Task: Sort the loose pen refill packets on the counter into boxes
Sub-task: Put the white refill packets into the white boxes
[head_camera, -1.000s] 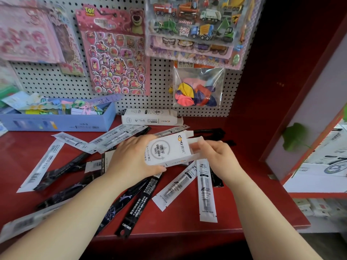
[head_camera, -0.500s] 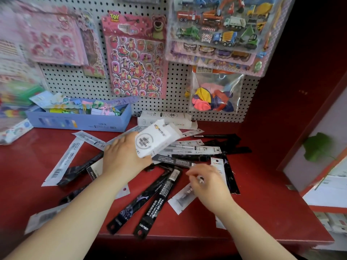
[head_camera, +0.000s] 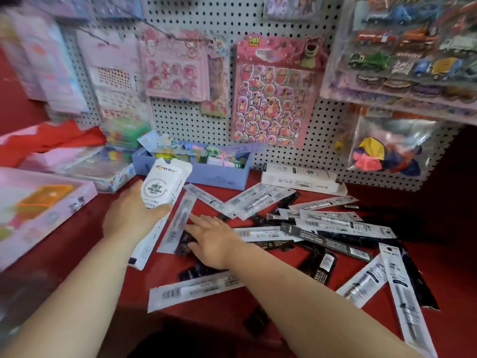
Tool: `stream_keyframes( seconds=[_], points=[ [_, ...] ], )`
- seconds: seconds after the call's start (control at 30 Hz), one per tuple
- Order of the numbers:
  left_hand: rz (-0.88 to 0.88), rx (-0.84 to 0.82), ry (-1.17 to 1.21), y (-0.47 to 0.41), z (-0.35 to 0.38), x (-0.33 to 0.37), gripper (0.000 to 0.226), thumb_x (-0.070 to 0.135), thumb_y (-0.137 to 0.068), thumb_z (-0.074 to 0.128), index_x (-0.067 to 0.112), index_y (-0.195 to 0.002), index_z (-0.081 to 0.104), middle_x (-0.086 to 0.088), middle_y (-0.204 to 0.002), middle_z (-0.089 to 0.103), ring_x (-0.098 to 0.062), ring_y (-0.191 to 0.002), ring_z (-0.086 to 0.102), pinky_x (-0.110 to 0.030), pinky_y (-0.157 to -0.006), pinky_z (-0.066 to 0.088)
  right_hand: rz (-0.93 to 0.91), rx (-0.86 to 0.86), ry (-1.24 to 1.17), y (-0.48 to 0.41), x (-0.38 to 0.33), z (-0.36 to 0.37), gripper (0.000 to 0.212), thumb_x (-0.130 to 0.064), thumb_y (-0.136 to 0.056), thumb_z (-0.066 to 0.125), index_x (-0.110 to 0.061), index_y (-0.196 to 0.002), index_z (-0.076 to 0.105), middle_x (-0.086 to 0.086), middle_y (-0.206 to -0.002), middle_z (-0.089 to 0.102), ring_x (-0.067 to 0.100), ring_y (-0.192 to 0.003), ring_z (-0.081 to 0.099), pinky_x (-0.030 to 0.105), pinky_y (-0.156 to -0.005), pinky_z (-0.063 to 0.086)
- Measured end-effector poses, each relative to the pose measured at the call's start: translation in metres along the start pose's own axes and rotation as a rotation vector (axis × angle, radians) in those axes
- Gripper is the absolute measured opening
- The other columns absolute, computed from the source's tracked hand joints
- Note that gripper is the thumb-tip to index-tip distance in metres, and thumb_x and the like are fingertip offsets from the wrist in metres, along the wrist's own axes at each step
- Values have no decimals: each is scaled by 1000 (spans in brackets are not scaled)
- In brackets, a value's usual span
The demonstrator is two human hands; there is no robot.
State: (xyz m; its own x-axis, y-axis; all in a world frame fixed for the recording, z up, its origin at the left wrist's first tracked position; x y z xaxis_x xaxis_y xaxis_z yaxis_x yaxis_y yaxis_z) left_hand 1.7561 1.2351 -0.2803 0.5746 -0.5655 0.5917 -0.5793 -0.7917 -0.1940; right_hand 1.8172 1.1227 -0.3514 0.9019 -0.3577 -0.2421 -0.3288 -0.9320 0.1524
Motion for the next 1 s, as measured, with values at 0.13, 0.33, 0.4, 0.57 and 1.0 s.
stream_keyframes(
  seconds=[0.13,0.33,0.4,0.57,1.0],
  points=[
    [-55,-26,-23,-12,3,-26,61,34,-73,70,13,-125,46,-18,-130,45,-33,-121,45,-40,-94,39,-33,-58,11,-25,-17,7,50,-30,-98,24,-21,-146,14,0,-158,1,20,-145,-1,37,-117,-4],
    [-80,-92,-40,-20,19,-33,79,39,-74,68,13,-139,30,-14,-144,35,-31,-130,39,-41,-101,35,9,-35,-1,-7,6,8,52,-39,-97,29,-24,-145,18,-3,-158,5,17,-145,2,33,-116,-4],
    [-80,-137,-68,-20,28,-31,79,40,-74,68,15,-139,30,-14,-143,37,-32,-129,39,-41,-101,36,29,-24,-11,6,17,6,53,-41,-96,30,-24,-145,19,-3,-157,6,16,-145,2,32,-116,-5],
    [-5,-164,-311,-17,40,-13,75,48,-81,56,18,-141,24,-10,-147,32,-31,-133,33,-38,-105,30,64,16,-66,35,39,4,54,-43,-95,35,-23,-144,24,-4,-157,10,14,-145,4,30,-116,-3],
    [315,-477,-121,20,143,69,57,12,-94,35,23,-145,10,-2,-156,7,-25,-140,19,-35,-111,22,426,28,-12,32,160,-48,78,10,-83,36,-27,-146,10,-4,-158,-3,22,-145,0,35,-117,7]
  ],
)
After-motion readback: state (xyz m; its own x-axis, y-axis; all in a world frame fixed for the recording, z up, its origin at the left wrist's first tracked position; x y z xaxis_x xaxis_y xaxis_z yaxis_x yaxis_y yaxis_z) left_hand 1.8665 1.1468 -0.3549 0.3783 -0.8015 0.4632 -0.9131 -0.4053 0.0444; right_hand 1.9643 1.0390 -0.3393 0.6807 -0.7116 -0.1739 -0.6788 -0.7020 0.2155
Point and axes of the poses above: each hand's wrist, its own y-axis away from the middle knuckle, its own z-axis out of the palm, x = y × z, the point moved 10 cm from there along -y, towards the middle knuckle
